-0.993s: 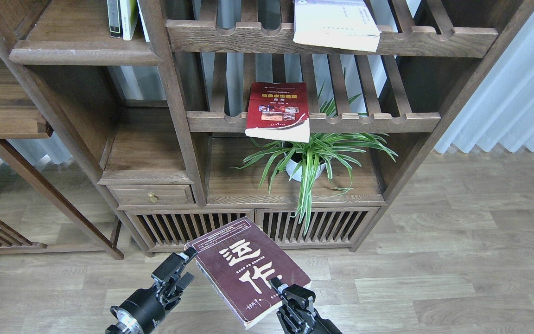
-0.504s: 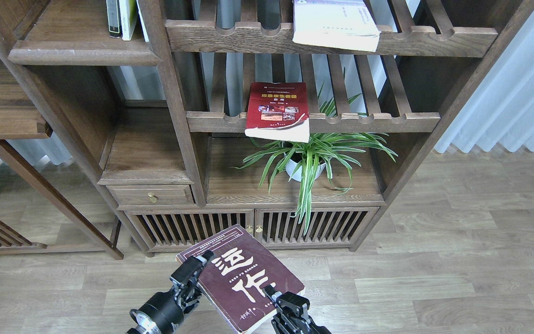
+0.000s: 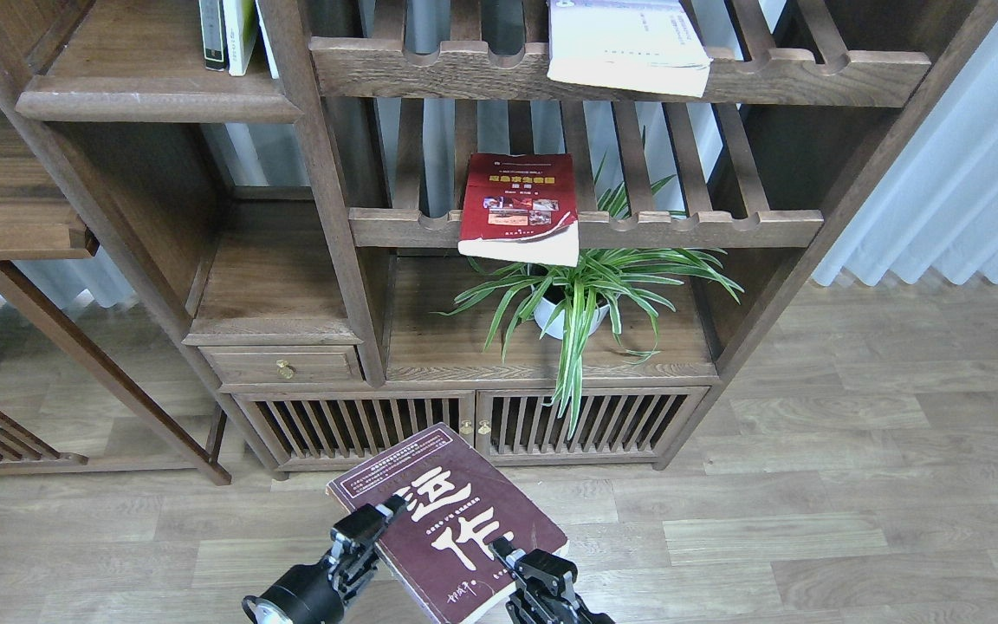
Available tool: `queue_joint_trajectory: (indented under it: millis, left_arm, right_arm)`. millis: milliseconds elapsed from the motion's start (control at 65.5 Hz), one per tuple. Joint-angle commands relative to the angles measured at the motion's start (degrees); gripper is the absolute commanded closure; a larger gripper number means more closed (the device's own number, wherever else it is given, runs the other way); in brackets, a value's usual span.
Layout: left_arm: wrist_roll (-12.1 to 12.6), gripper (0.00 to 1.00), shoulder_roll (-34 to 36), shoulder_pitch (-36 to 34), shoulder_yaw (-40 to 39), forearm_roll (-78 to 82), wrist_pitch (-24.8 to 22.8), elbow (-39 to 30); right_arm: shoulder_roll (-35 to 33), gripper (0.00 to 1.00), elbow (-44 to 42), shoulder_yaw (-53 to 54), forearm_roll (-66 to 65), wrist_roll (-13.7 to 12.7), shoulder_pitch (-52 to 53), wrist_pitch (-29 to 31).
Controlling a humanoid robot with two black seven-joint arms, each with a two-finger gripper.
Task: Organize books on shelf
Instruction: 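Grasp the maroon book with the left gripper from the right gripper, then lift the maroon book with the left gripper onto the upper shelf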
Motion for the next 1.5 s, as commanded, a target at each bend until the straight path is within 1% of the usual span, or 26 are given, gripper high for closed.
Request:
queue_joint_trajectory:
  millis: [0,107,153,199,397,412,428,443,474,489,519,535,550,687,794,871,901,993,1161,1176,1253,1390,1482]
  left_arm:
    - [0.0,0.65,0.1,-0.1,0.1,0.5,0.0,0.0]
    - [0.1,0.77,0.1,-0.2,0.2,1.1,0.0,-0.1]
    - [0.1,0.85,0.1,-0.1,0.3,1.3,0.0,-0.1]
    - [0.2,0.91,0.1,-0.1,0.3,1.3,0.0,-0.1]
    - [0.5,0.93,0.2,-0.1,0.6,1.6,0.0,-0.2]
    - [0.6,0.93,0.2,-0.1,0.6,1.6,0.0,-0.3]
    - [0.6,0.93,0.3,-0.1,0.6,1.6,0.0,-0.3]
    - [0.7,0.94,0.3,-0.1,0.6,1.6,0.0,-0.4]
    - [0.8,0.94,0.5,-0.1,0.6,1.6,0.0,-0.4]
    - [0.8,0.94,0.6,0.0,0.6,1.6,0.0,-0.5]
    - [1.0,0.94,0.9,0.0,0.6,1.6,0.0,-0.5]
    - [1.2,0.94,1.1,0.0,0.6,1.6,0.0,-0.6]
    - [1.3,0.94,1.2,0.0,0.6,1.6,0.0,-0.6]
    - [1.6,0.94,4.0,0.0,-0.5,1.6,0.0,-1.2]
    - [2.4,0.94,8.7,0.0,-2.2,1.7,0.0,-2.7]
    - [2.5,0.94,13.6,0.2,-4.6,1.6,0.0,-5.9]
    - [2.5,0.94,14.6,0.2,-5.2,1.7,0.0,-6.6]
    - [2.7,0.94,20.2,0.5,-10.0,1.7,0.0,-11.3]
    - [2.9,0.94,26.7,0.4,-20.0,1.6,0.0,-16.8]
    - [2.9,0.94,28.9,0.3,-24.0,1.6,0.0,-18.7]
    - [2.6,0.94,30.8,-0.4,-28.9,1.6,0.0,-21.4]
    - [2.5,0.94,32.5,-3.8,-32.3,1.6,0.0,-22.3]
    - [2.3,0.94,33.7,-7.3,-33.5,1.2,0.0,-22.2]
  right_arm:
    - [0.0,0.86,-0.1,0.0,0.0,0.0,0.0,0.0]
    - [0.0,0.87,-0.1,0.0,0.0,0.0,0.0,0.0]
    - [0.0,0.86,-0.1,0.0,0.0,0.0,0.0,0.0]
    - [0.0,0.86,-0.1,0.0,-0.1,0.0,0.1,0.0]
    - [0.0,0.86,-0.2,0.0,0.0,0.0,0.1,0.0]
    - [0.0,0.81,-0.2,0.0,-0.1,0.0,0.0,0.0]
    - [0.0,0.79,-0.2,0.0,-0.1,0.0,0.0,0.0]
    - [0.0,0.7,-0.2,0.0,-0.2,0.1,0.2,0.0]
    - [0.0,0.57,-0.3,0.0,-0.5,0.1,0.4,0.0]
    - [0.0,0.44,-0.6,0.0,-0.9,0.1,0.6,0.0]
    - [0.0,0.25,-0.9,0.0,-1.4,0.1,0.8,0.0]
    - [0.0,0.04,-1.1,0.0,-2.0,0.0,1.0,0.0]
    - [0.0,0.0,-1.2,0.0,-2.5,0.1,1.1,0.0]
    - [0.0,0.0,-2.4,1.0,-3.9,0.9,1.4,0.0]
    - [0.0,0.0,-3.6,1.1,-3.9,1.2,1.9,0.0]
    - [0.0,0.0,-5.6,1.1,-3.9,1.4,3.3,0.0]
    - [0.0,0.0,-6.0,1.1,-3.9,1.4,3.4,0.0]
    - [0.0,0.0,-7.0,1.1,-3.9,1.4,3.5,0.0]
    - [0.0,0.0,-7.7,1.1,-4.0,1.4,4.5,0.0]
    - [0.0,0.0,-8.8,1.1,-4.0,1.4,5.2,0.0]
    - [0.0,0.0,-9.5,1.1,-4.0,1.4,5.5,0.0]
    - [0.0,0.0,-10.0,1.1,-4.0,1.6,5.8,0.0]
    - [0.0,0.0,-10.9,1.1,-4.0,2.7,6.5,0.0]
